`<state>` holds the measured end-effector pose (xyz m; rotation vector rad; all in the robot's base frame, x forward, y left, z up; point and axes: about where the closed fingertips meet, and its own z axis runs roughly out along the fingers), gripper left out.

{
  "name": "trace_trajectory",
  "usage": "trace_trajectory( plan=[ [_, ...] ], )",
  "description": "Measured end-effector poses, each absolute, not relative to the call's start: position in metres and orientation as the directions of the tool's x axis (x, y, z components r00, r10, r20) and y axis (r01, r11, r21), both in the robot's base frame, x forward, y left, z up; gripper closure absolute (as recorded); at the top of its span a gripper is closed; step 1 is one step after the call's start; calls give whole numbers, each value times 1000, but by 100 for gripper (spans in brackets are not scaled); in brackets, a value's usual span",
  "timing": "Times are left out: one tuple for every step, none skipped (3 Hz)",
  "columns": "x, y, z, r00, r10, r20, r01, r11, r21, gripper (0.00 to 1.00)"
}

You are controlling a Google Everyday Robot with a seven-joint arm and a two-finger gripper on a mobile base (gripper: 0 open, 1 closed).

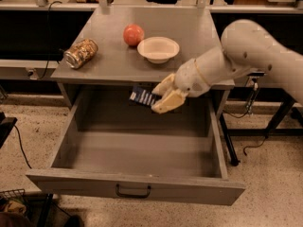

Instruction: Pick rxbar blueberry from top drawer and place on counter

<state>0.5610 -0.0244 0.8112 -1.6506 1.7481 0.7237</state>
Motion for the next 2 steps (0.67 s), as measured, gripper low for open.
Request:
trace_trajectory(
  plan=[
    [585, -46, 836, -34, -679, -733, -999, 33, 16, 100],
    [612, -76, 843, -96, -747, -658, -995, 51, 87, 100]
  ],
)
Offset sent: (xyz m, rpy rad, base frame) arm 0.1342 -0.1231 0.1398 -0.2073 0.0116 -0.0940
